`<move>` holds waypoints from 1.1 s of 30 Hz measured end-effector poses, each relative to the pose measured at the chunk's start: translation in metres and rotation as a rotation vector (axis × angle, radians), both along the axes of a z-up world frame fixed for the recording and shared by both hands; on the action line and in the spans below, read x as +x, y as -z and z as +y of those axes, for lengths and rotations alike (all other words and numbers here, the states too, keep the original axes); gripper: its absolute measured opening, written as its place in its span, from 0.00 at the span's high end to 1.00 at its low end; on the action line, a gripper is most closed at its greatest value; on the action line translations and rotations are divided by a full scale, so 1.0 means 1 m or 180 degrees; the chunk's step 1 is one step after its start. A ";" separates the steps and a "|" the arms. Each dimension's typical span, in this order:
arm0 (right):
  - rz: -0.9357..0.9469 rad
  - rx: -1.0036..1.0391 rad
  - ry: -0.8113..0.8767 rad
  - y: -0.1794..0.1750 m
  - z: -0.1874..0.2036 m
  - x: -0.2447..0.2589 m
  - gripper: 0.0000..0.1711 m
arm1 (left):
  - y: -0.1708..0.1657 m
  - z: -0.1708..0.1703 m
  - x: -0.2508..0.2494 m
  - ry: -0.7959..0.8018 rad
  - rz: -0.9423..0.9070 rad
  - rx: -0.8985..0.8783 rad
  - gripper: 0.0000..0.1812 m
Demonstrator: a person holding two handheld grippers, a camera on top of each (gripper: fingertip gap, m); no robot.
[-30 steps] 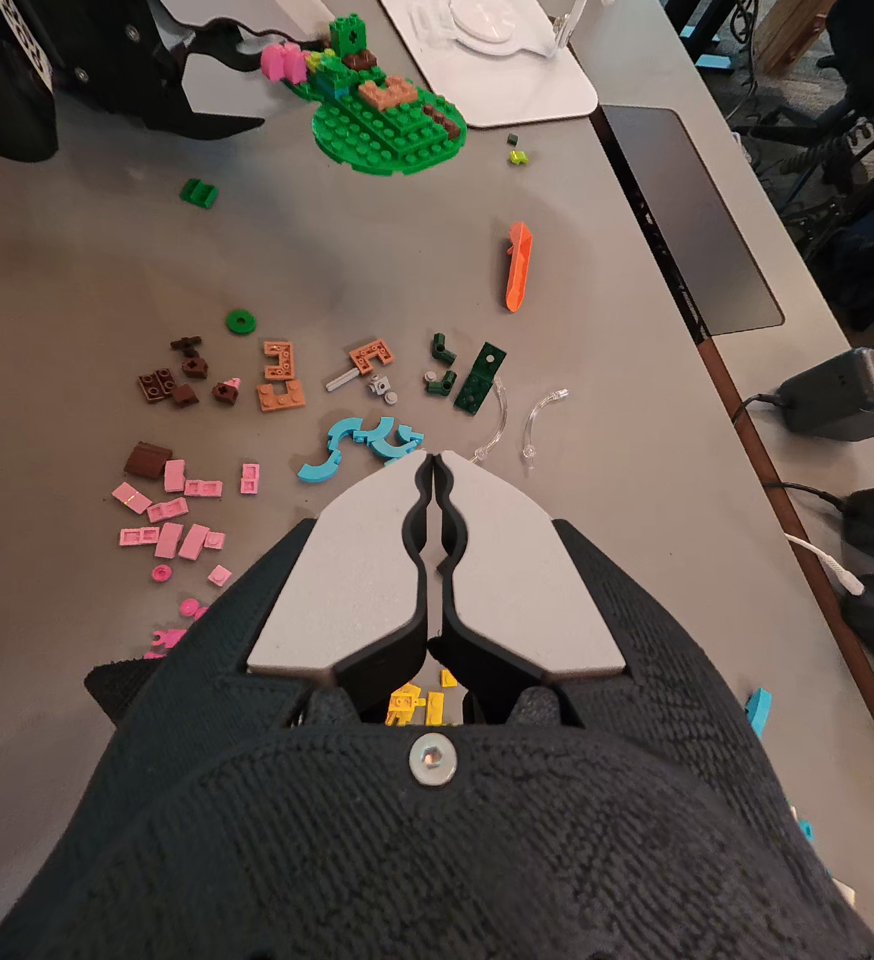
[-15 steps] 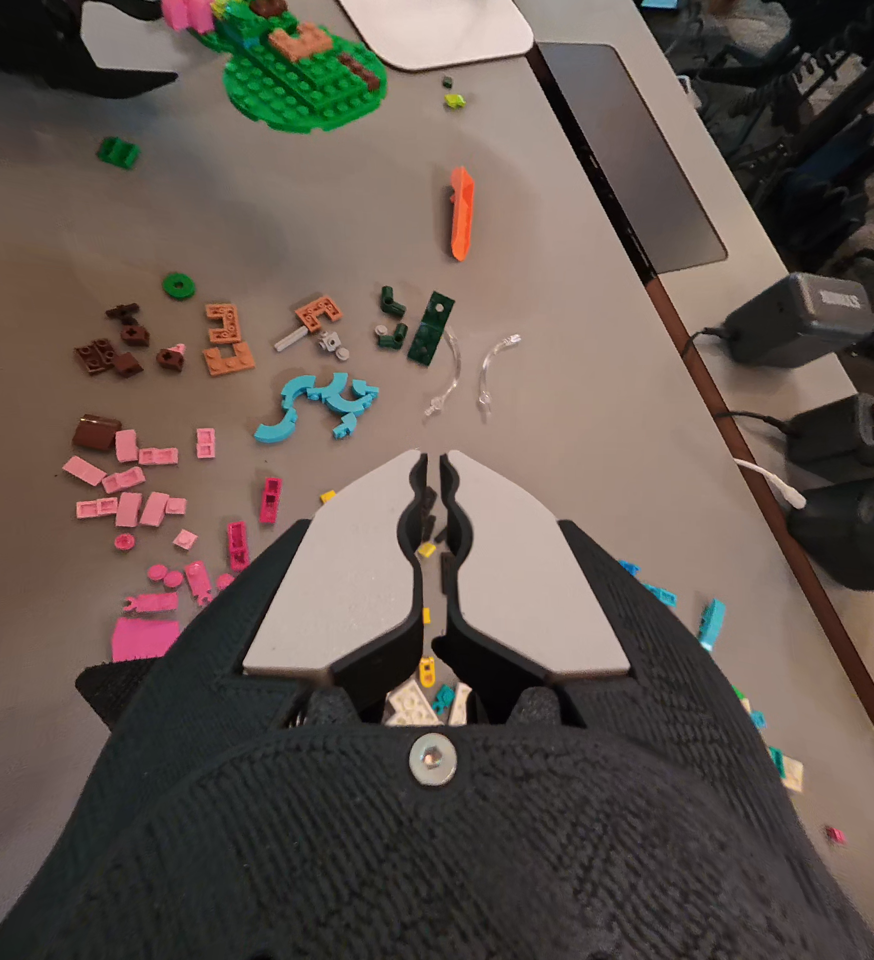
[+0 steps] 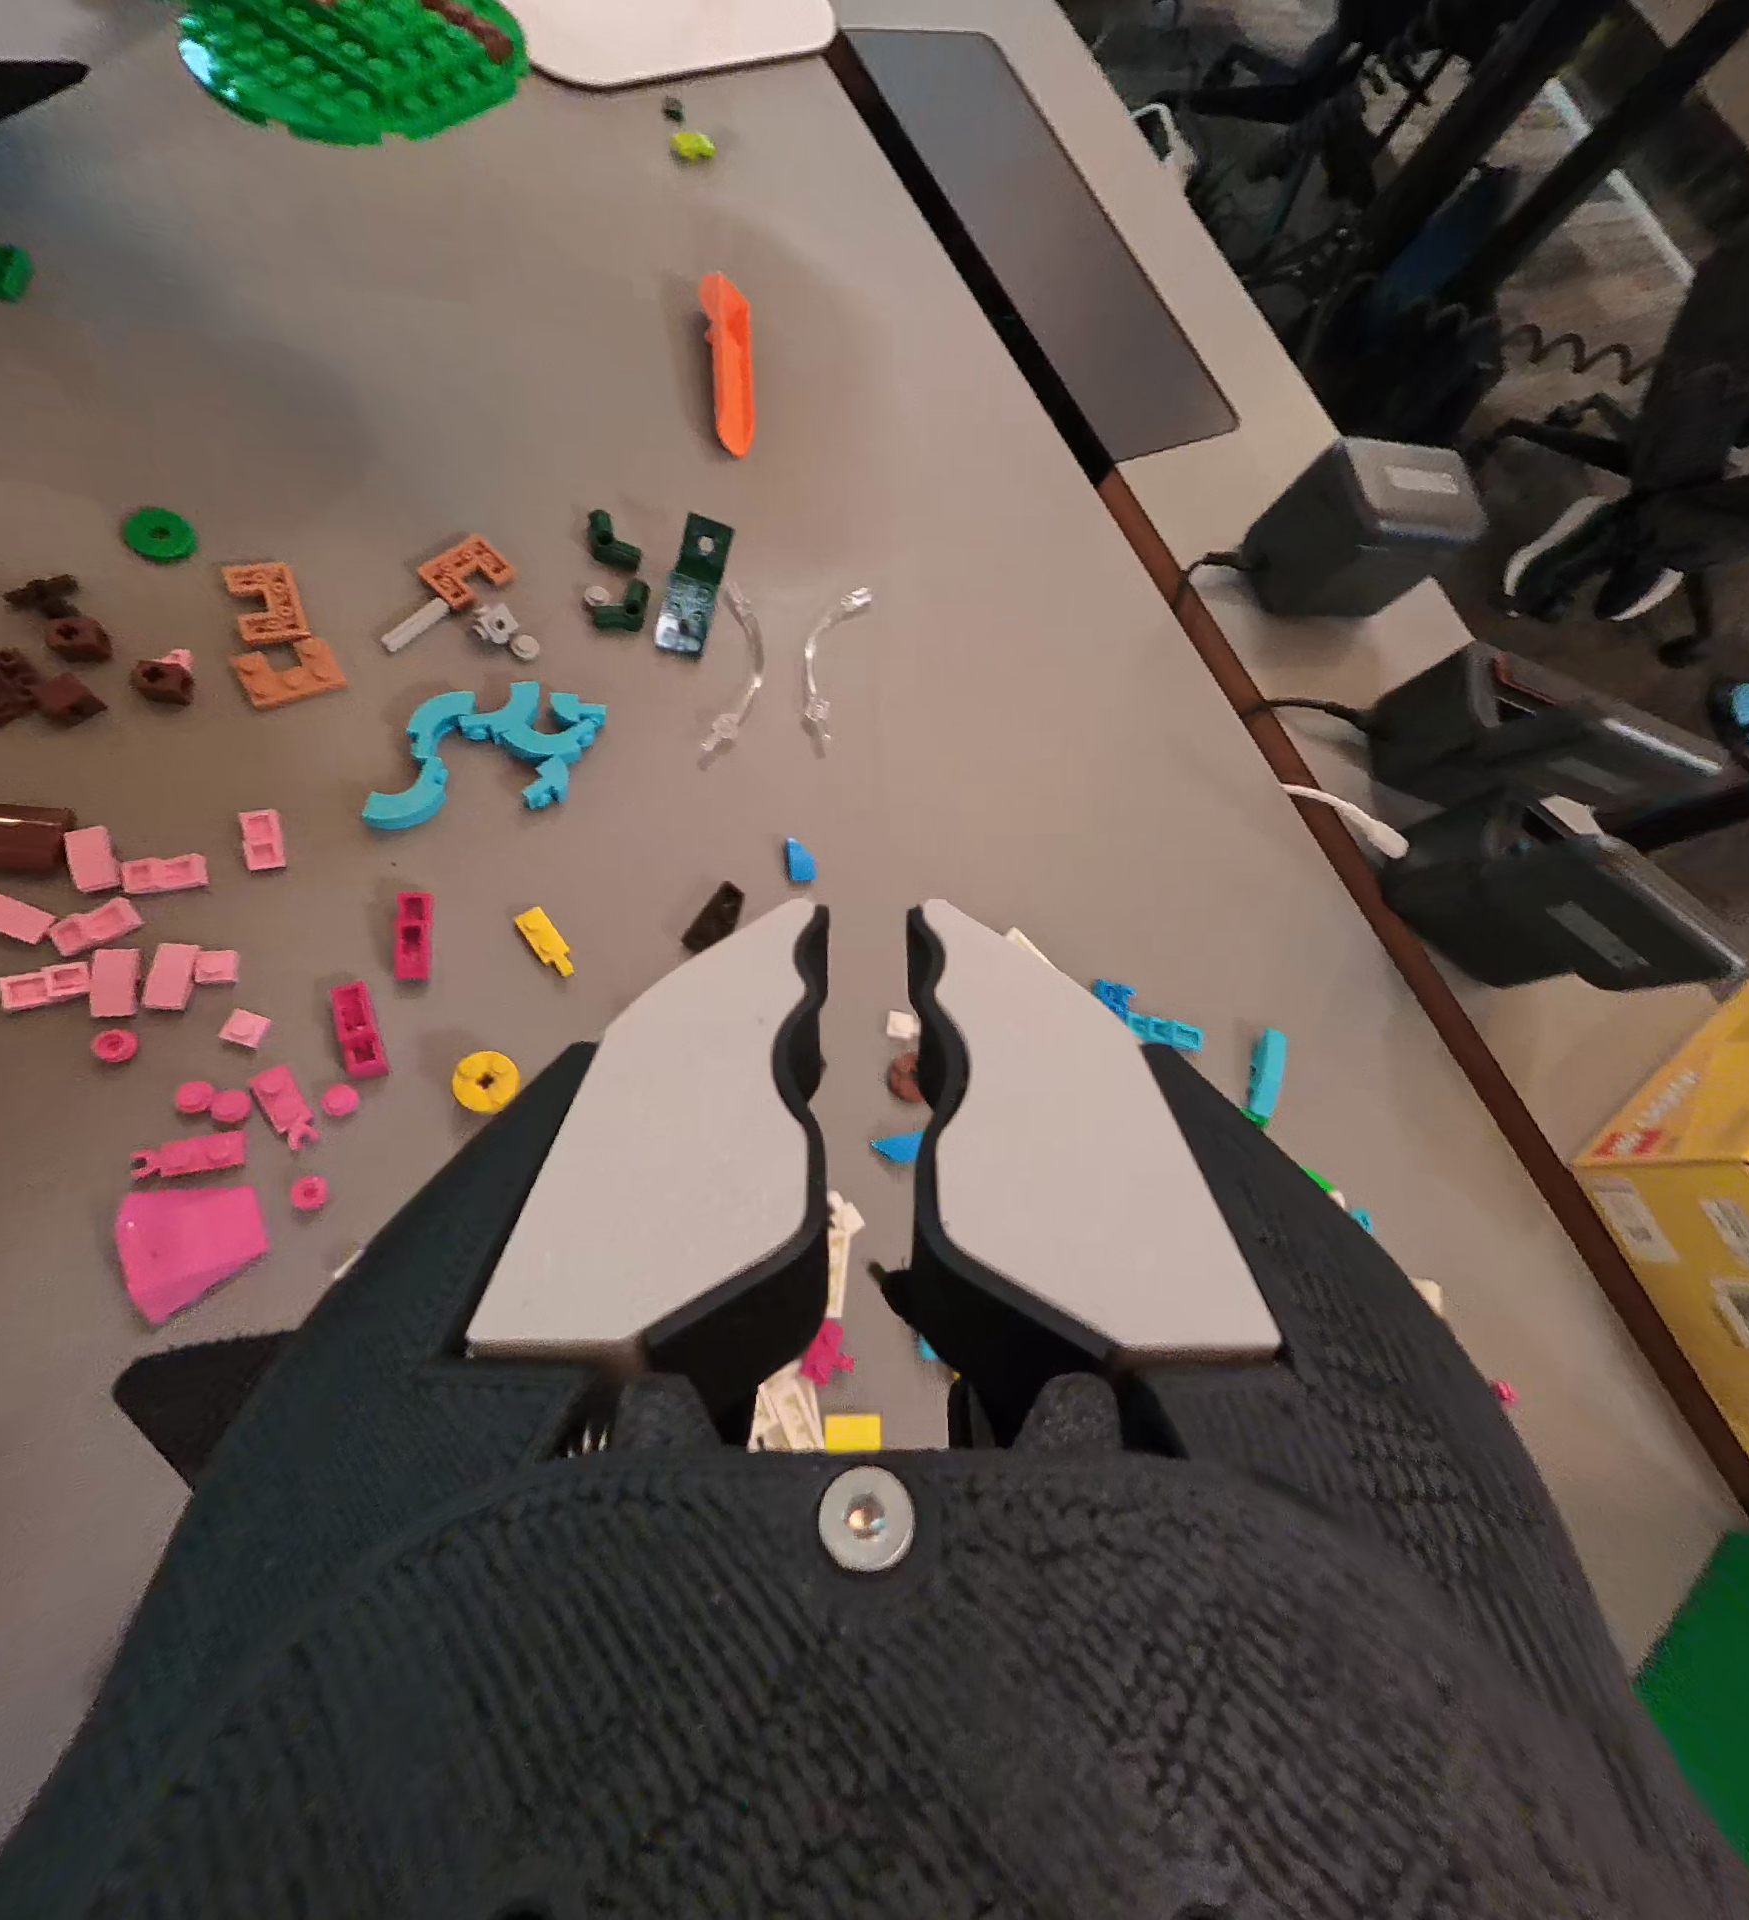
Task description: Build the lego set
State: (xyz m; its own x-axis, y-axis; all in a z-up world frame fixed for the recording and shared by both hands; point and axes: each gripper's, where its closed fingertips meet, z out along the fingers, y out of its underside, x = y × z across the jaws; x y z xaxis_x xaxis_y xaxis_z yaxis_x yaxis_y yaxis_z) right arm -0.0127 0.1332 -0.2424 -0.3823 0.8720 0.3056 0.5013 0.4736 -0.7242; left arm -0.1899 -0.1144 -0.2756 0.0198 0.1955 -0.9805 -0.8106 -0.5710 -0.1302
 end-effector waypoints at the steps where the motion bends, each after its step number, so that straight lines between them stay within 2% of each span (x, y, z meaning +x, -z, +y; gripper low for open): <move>1: 0.0032 -0.0002 0.0043 -0.002 0.004 0.002 0.93 | 0.000 0.000 0.001 0.0006 0.0006 -0.0006 0.96; 15: 0.0134 0.0103 0.0442 -0.013 0.038 0.020 0.92 | 0.002 0.002 0.002 0.0022 -0.0004 -0.0030 0.95; 33: -0.0045 0.0119 0.0384 0.003 0.035 0.014 0.92 | 0.003 0.002 0.002 0.0023 0.0016 -0.0049 0.96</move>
